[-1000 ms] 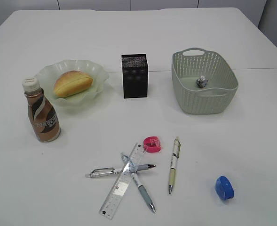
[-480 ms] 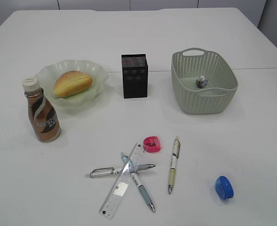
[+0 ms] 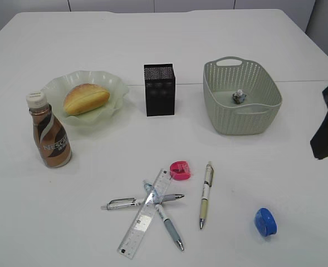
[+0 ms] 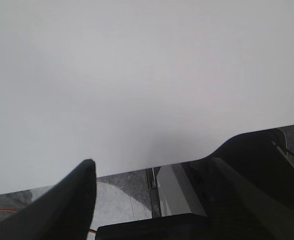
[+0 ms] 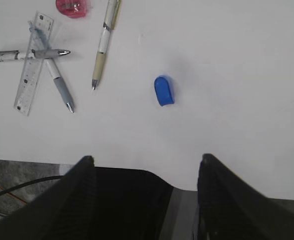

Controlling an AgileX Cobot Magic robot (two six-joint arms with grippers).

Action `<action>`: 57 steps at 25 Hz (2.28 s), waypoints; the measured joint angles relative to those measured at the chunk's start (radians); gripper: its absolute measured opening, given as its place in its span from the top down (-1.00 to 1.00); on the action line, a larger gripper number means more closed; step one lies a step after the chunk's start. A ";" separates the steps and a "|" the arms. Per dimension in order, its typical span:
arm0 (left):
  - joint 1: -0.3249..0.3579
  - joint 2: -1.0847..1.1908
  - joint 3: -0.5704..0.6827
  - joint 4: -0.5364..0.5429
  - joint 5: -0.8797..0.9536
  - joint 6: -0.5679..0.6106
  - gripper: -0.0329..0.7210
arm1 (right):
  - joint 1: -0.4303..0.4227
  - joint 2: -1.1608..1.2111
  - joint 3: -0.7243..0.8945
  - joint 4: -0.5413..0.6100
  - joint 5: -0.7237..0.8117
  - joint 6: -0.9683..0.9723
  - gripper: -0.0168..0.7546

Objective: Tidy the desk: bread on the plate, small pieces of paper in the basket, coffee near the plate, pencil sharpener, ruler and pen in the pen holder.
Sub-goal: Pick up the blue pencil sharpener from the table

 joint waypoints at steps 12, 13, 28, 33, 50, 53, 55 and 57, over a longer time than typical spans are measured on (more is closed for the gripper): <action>0.000 0.000 0.000 0.000 0.003 0.000 -0.41 | 0.177 0.133 0.001 -0.131 -0.002 0.132 -0.34; 0.000 0.000 0.000 0.000 0.004 0.000 -0.41 | 0.177 0.153 0.001 -0.135 -0.004 0.132 -0.34; 0.000 0.000 -0.002 0.000 0.004 0.000 -0.41 | 0.178 0.450 0.001 -0.165 -0.107 0.104 -0.34; 0.000 0.000 -0.002 0.000 0.004 0.000 -0.41 | 0.180 0.523 0.001 -0.183 -0.129 0.095 -0.34; 0.000 0.000 -0.002 -0.034 0.006 0.000 -0.41 | 0.180 0.584 0.021 -0.214 -0.291 0.054 -0.34; 0.000 0.000 -0.002 -0.034 0.006 0.000 -0.41 | 0.180 0.587 0.061 -0.216 -0.312 0.054 -0.34; 0.000 0.000 -0.002 -0.034 0.006 0.000 -0.41 | 0.180 0.589 0.088 -0.218 -0.333 0.054 -0.34; 0.000 0.000 -0.002 -0.034 0.006 0.000 -0.41 | 0.180 0.590 0.102 -0.221 -0.352 0.054 -0.34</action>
